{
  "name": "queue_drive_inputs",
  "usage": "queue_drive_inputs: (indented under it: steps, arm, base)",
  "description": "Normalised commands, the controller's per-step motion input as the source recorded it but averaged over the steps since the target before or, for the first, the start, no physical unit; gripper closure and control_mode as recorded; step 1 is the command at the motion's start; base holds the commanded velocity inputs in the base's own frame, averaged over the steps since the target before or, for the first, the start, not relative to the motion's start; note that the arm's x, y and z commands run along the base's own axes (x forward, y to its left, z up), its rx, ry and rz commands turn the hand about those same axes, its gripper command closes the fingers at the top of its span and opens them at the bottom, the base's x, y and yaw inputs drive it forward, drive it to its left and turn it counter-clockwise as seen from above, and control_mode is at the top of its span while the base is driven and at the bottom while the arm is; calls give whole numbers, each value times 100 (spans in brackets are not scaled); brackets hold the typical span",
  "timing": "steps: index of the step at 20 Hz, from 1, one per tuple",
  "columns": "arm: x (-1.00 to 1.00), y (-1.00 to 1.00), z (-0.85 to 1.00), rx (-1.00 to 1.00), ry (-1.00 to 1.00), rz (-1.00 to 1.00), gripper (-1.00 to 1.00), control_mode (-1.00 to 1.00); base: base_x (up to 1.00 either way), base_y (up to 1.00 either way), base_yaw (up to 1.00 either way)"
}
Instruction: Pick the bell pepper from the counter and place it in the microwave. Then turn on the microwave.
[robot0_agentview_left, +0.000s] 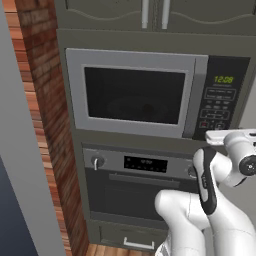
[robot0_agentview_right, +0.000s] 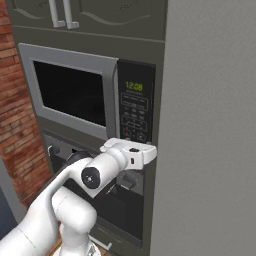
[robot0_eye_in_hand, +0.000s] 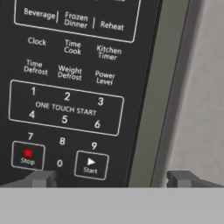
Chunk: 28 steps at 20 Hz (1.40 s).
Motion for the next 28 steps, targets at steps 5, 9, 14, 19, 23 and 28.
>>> queue_drive_inputs:
  steps: [5,9,14,19,23,28]
  arm:
    - [1,-3,-6,2,-6,0,-100,-100]
    - [0,0,-11,0,-6,0,-100,-100]
    - [0,0,-1,1,-4,0,-100,-100]
    - [4,0,0,0,-1,-2,-100,-100]
    - [4,0,0,1,0,-4,-100,-100]
    - [0,-2,0,0,0,-1,-100,-100]
  base:
    - [0,0,0]
    - [0,0,0]
    - [0,0,0]
    - [0,0,0]
    - [0,0,0]
    - [0,0,0]
